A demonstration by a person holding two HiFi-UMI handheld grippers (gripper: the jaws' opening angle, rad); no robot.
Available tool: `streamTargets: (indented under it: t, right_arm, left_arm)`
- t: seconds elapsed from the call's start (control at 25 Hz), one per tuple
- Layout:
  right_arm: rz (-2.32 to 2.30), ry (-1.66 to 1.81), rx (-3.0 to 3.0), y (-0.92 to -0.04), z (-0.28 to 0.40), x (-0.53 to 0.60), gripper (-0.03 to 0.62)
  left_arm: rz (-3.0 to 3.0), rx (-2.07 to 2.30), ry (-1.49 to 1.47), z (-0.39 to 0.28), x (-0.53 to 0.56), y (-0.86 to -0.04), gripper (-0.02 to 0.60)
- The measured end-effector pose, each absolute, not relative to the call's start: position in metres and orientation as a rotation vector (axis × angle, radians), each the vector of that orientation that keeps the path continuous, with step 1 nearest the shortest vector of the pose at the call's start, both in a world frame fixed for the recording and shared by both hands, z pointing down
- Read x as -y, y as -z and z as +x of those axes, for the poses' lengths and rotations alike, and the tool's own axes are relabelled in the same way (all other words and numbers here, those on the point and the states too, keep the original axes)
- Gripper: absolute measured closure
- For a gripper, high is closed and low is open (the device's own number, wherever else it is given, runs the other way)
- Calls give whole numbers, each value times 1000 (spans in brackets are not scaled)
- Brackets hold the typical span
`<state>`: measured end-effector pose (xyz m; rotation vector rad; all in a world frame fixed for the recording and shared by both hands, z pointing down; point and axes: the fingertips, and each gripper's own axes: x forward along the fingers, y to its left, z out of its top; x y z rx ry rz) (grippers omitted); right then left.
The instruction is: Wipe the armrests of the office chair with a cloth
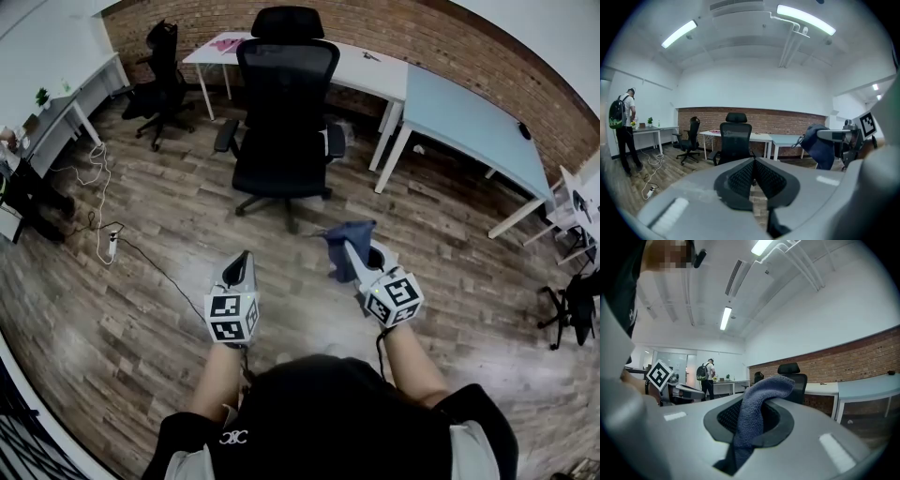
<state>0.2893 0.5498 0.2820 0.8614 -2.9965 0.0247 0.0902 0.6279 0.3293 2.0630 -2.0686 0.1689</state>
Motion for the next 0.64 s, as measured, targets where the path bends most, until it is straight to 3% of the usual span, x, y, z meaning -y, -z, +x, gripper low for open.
streamTargets:
  t: [0.64]
  right_arm:
    - [797, -14, 3029, -282, 299, -536, 554]
  left_arm:
    - [1992, 2154, -157, 98, -636, -322, 575]
